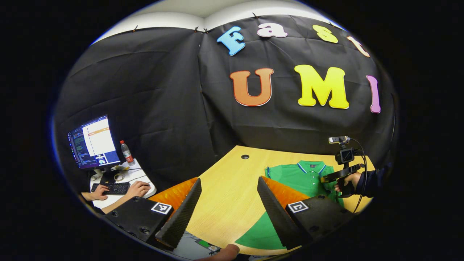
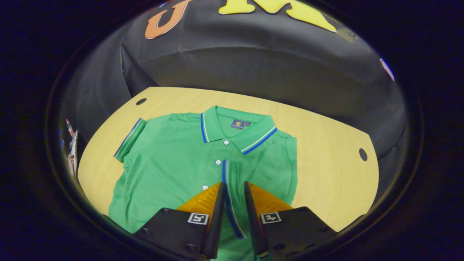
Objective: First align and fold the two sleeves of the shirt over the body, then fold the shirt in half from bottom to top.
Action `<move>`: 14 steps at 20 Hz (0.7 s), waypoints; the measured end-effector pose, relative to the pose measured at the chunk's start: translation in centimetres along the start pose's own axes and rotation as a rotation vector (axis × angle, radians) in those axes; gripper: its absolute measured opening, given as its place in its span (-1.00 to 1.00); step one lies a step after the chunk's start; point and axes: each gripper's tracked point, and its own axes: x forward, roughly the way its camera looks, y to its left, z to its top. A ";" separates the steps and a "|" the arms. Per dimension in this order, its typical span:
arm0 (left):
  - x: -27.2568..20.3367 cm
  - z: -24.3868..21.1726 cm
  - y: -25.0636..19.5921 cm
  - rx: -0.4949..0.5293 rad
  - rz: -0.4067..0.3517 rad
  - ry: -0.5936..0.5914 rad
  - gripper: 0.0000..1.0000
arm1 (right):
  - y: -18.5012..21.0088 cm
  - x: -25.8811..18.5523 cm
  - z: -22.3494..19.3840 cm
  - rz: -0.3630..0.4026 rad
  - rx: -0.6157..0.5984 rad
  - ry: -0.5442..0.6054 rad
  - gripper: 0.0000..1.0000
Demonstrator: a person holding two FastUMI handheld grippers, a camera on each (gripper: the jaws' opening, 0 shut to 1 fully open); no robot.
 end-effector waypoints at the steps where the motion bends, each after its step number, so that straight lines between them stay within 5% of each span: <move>1: 0.7 -0.2 -0.1 0.006 -0.013 0.006 0.99 | 0.2 -0.8 -0.2 0.009 0.004 -0.001 -0.24; 6: 7.0 -0.8 -1.5 0.045 -0.076 0.028 1.00 | -0.2 -5.8 0.6 0.014 0.109 -0.052 0.70; 14: 21.0 -4.9 -9.7 0.004 -0.269 0.177 1.00 | -5.8 -17.0 0.2 -0.156 0.133 -0.182 0.89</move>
